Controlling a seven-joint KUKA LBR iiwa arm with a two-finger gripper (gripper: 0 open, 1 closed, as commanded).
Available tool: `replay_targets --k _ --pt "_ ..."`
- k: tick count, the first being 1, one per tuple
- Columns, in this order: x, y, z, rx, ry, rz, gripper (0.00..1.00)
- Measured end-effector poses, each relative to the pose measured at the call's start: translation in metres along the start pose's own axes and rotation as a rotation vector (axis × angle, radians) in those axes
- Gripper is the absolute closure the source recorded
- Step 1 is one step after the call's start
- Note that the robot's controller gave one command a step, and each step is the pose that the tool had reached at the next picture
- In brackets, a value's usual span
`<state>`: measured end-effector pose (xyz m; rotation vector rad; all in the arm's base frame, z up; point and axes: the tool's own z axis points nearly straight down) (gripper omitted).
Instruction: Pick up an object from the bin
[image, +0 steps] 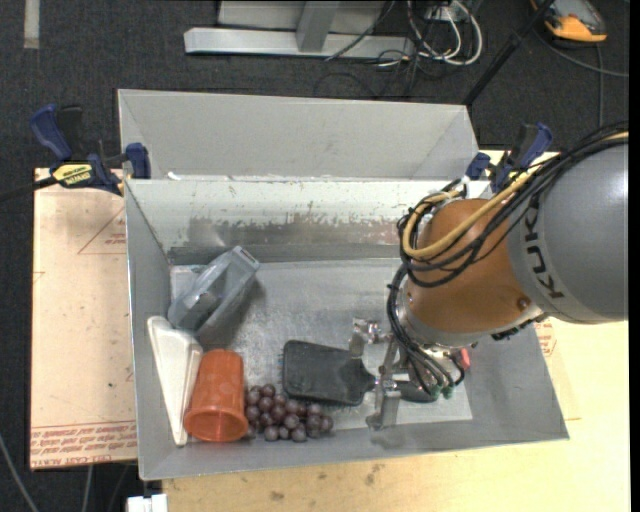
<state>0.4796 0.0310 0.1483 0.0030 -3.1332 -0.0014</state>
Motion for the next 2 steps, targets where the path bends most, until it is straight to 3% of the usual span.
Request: replay_targets --k 1,2 --pt "-0.002 0.0 -0.004 0.0 -0.008 0.002 0.0" --pt "-0.022 0.013 0.056 0.0 -0.019 -0.037 0.0"
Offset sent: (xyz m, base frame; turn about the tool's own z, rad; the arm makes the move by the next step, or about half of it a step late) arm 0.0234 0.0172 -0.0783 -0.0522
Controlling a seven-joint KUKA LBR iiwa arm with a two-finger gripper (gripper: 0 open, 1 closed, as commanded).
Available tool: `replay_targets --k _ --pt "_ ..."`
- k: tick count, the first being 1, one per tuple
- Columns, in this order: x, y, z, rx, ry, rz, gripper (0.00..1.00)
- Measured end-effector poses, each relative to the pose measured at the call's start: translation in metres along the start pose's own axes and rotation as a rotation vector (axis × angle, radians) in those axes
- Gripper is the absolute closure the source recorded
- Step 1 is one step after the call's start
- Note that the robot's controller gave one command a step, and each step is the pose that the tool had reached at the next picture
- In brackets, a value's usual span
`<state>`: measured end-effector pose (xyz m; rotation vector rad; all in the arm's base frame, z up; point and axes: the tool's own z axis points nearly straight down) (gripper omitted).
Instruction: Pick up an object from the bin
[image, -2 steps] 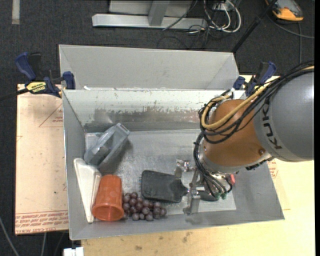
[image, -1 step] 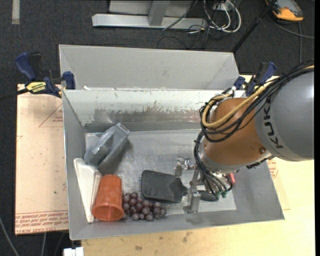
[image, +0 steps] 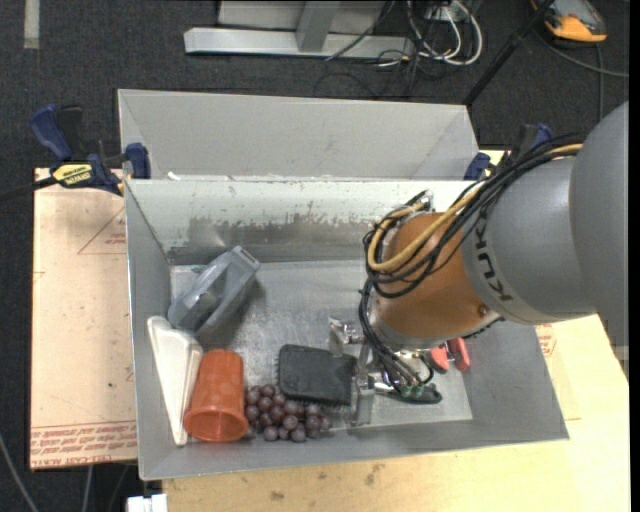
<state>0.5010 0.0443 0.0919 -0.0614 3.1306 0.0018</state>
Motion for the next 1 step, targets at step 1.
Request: replay_targets --k 1 --pt "-0.0036 0.0028 0.0227 0.0 0.009 0.075 1.0"
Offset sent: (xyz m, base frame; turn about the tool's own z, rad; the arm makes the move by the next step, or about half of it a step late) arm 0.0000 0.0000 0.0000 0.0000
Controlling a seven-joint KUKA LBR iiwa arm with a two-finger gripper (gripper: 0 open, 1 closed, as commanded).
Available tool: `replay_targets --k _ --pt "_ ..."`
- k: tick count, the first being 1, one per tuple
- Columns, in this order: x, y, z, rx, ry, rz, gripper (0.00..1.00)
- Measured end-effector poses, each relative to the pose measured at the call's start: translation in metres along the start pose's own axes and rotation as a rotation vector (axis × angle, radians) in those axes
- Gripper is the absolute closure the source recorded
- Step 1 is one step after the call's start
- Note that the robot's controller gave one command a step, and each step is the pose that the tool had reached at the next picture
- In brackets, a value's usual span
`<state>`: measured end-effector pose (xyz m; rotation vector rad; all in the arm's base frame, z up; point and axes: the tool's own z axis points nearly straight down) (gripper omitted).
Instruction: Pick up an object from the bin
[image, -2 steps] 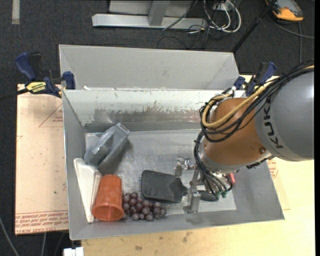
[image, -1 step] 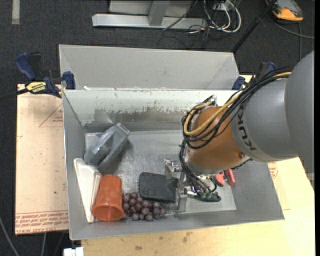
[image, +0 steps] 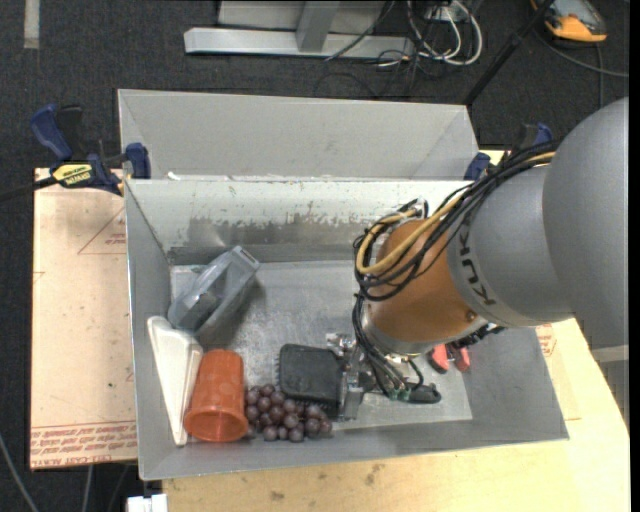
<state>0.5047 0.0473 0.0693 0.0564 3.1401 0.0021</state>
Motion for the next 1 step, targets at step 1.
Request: replay_targets --k 1 --pt "0.0 -0.0001 0.0 0.0 0.0 0.0 1.0"
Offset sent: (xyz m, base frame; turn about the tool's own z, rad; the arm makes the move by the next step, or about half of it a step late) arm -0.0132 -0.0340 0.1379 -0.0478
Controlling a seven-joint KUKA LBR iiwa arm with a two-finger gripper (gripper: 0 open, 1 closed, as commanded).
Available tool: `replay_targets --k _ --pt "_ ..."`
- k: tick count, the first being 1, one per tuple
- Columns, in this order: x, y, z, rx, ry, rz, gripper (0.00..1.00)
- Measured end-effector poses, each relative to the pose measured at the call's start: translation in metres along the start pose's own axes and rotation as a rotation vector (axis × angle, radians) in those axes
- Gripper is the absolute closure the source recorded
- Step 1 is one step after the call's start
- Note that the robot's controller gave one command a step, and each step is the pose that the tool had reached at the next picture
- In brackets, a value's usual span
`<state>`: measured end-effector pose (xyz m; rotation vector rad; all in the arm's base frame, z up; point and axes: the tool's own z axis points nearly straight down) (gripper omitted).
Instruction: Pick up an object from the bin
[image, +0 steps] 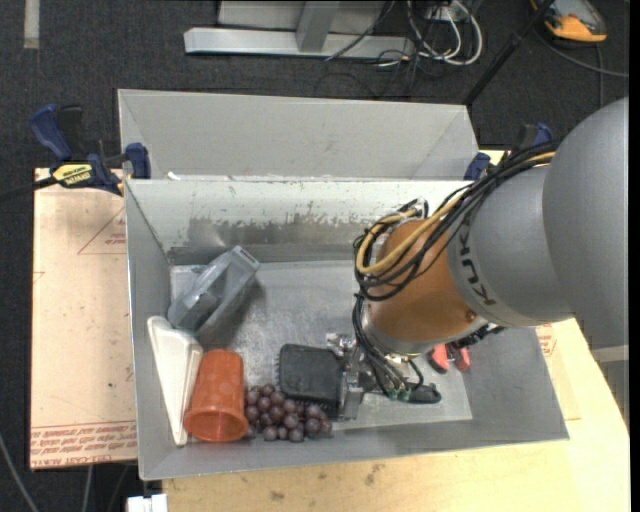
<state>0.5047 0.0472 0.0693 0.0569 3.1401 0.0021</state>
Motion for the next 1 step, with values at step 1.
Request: replay_targets --k 1 --pt "0.0115 -0.0341 -0.137 0.001 0.001 -0.046 1.0"
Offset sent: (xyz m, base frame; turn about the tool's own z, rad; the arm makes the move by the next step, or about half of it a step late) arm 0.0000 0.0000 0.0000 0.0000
